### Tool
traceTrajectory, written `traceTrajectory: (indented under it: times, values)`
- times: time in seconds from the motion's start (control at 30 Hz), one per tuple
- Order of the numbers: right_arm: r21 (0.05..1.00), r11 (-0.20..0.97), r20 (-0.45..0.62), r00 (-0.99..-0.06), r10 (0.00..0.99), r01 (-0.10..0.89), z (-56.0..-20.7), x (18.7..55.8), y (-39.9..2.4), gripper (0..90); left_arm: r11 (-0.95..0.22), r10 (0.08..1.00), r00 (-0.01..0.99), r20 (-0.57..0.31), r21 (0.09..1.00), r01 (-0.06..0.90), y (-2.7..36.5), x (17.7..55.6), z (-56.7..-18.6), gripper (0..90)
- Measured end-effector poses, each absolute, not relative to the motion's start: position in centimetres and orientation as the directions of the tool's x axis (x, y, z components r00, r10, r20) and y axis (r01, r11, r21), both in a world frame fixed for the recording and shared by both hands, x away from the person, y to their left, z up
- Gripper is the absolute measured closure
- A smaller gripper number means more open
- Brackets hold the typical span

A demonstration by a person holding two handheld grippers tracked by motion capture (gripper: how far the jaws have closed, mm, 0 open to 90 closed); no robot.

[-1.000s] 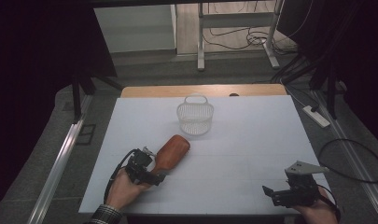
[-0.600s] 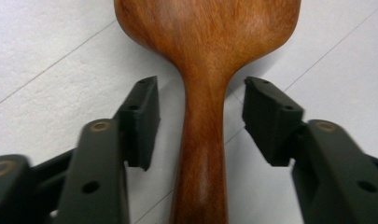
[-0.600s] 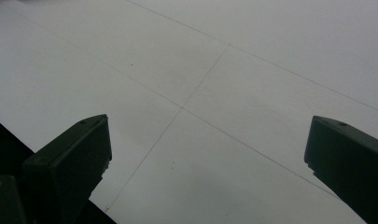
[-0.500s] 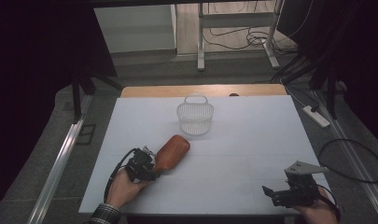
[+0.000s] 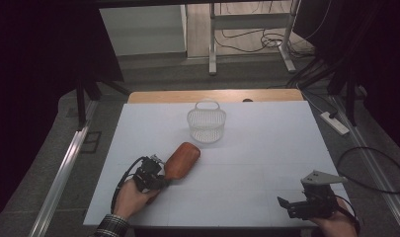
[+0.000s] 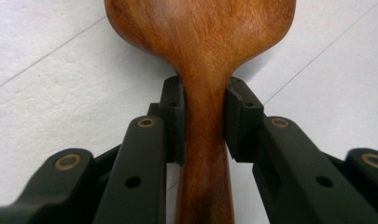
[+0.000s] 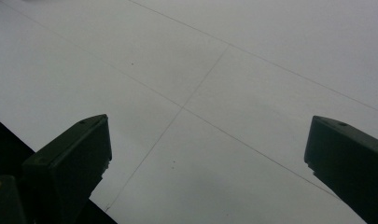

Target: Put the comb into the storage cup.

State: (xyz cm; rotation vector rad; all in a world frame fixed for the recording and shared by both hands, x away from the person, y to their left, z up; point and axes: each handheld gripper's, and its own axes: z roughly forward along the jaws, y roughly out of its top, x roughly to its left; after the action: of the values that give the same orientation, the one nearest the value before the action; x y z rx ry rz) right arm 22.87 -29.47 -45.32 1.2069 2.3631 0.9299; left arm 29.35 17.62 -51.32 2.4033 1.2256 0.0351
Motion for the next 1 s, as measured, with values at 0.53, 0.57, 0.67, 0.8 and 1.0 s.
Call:
traceTrajectory:
  times: [0.53, 0.57, 0.67, 0.8, 1.0]
  values:
    - [0.679, 0.431, 0.001, -0.587, 0.809, 0.595, -45.3, 22.9, -29.4, 0.7, -0.485, 0.784, 0.599, -0.162, 0.442, 0.755, 17.5, 29.0, -50.7, 71.5]
    - [0.679, 0.430, 0.002, -0.588, 0.809, 0.595, -45.3, 22.9, -29.4, 0.7, -0.483, 0.783, 0.599, -0.165, 0.446, 0.754, 17.5, 29.0, -50.6, 71.5]
    - [0.680, 0.429, 0.002, -0.587, 0.809, 0.594, -45.3, 22.9, -29.5, 0.7, -0.475, 0.784, 0.598, -0.165, 0.460, 0.750, 17.6, 28.9, -50.4, 71.5]
    - [0.681, 0.428, 0.003, -0.587, 0.810, 0.594, -45.3, 22.8, -29.5, 0.7, -0.455, 0.777, 0.602, -0.187, 0.495, 0.741, 17.9, 28.7, -49.9, 71.5]
    - [0.682, 0.427, 0.003, -0.586, 0.810, 0.594, -45.3, 22.8, -29.5, 0.6, -0.444, 0.770, 0.610, -0.187, 0.529, 0.723, 17.9, 28.2, -49.5, 71.4]
